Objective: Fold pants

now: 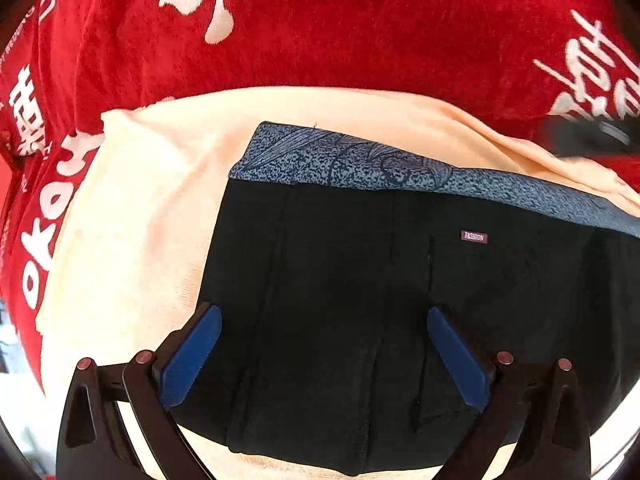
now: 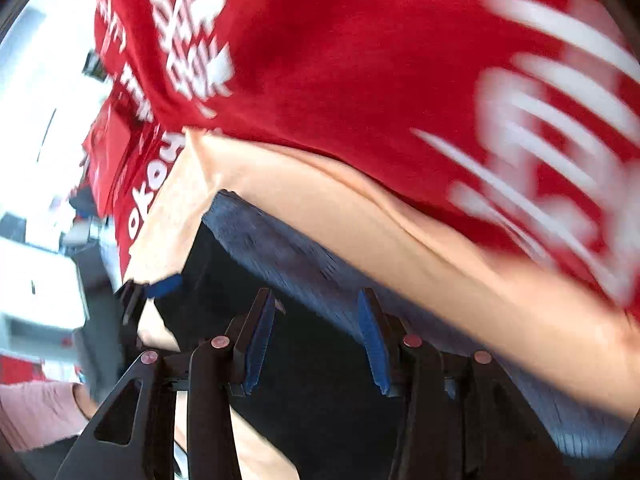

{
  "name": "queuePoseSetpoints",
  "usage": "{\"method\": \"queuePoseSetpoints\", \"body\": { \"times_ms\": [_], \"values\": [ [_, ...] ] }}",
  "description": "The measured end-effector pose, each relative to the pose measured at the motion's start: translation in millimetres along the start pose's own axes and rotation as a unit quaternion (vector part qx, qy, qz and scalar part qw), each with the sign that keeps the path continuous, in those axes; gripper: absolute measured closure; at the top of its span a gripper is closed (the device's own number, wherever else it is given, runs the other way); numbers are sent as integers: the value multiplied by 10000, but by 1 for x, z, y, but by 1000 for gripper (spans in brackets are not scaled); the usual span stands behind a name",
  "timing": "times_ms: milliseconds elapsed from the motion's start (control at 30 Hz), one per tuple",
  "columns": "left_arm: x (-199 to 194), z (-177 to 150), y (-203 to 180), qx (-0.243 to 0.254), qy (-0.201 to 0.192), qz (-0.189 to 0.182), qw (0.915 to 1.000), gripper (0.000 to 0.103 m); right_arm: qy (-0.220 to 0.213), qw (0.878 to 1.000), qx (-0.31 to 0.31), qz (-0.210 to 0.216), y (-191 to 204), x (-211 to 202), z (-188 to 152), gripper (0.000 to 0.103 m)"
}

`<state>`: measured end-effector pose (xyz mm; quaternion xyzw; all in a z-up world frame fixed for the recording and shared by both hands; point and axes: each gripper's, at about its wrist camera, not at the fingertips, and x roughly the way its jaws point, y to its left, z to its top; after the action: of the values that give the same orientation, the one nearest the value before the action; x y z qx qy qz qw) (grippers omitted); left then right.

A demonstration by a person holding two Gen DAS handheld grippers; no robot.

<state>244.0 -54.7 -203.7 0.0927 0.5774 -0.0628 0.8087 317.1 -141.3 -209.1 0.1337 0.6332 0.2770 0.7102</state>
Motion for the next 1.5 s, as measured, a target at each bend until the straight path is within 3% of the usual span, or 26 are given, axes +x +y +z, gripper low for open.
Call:
{"method": "queuePoseSetpoints", "body": {
  "times_ms": [167, 267, 300, 367, 467, 567, 600, 667, 767, 900, 967, 1033, 1067, 1133, 1167, 1233, 1267, 1300, 1400, 1500],
  "values": [
    [9, -4, 15, -186, -166, -272, 9993, 0, 889, 9958, -193, 88, 17, 68, 24, 55],
    [11, -9, 22, -119, -255, -328, 9991, 0, 1229, 9921, -209, 140, 21, 90, 27, 73],
    [9, -14, 21, -119, -267, -354, 9989, 0, 1222, 9920, -291, 144, 25, 91, 29, 88],
    [10, -14, 26, -124, -264, -390, 9988, 0, 1048, 9939, -349, -12, 33, 86, 39, 100],
    [8, -18, 25, -87, -297, -405, 9987, 0, 721, 9962, -293, -392, 37, 81, 57, 99],
    [5, -23, 27, -60, -248, -404, 9989, 0, 536, 9883, -354, -1385, 38, 92, 60, 100],
    [2, -21, 27, -77, -160, -406, 9990, 0, 419, 9878, -242, -1480, 36, 88, 60, 100],
    [-3, -12, 27, -106, -45, -350, 9993, 0, 198, 9928, 73, -1179, 33, 71, 57, 99],
    [-19, 5, 30, -153, -208, -499, 9984, 0, -78, 9952, 47, -971, 44, 31, 33, 98],
    [-6, 31, 19, -89, -135, -556, 9983, 0, 180, 9962, 344, -781, 44, 16, -25, 96],
    [15, 36, 16, -69, 24, -213, 9997, 0, 380, 9920, 516, -1088, 28, 25, -44, 96],
    [27, 39, 31, -416, 23, -280, 9987, 0, 412, 9860, 636, -1482, 9, 31, -51, 95],
    [30, 40, 37, -493, 35, -196, 9986, 0, 334, 9805, 714, -1801, -11, 30, -52, 95],
    [34, 44, 50, -620, 157, -293, 9975, 0, 27, 9755, 1051, -1931, -34, 15, -52, 95],
    [33, 44, 54, -645, 227, -340, 9971, 0, -202, 9728, 1333, -1882, -44, 2, -54, 95],
    [19, 43, 50, -450, 162, -151, 9987, 0, -719, 9689, 1875, -1444, -57, -32, -68, 80],
    [10, 39, 43, -244, 123, 2, 9996, 0, -883, 9666, 2099, -1178, -59, -47, -81, 51],
    [1, 34, 36, -71, 102, -2, 9999, 0, -979, 9642, 2300, -886, -59, -59, -100, 30],
    [-15, 17, 13, 264, 127, -219, 9993, 0, -1077, 9583, 2644, -84, -51, -83, -164, 29],
    [-1, -6, -8, 846, 290, 235, 9957, 0, -935, 9452, 3072, 583, -33, -72, -225, 34]
  ]
}}
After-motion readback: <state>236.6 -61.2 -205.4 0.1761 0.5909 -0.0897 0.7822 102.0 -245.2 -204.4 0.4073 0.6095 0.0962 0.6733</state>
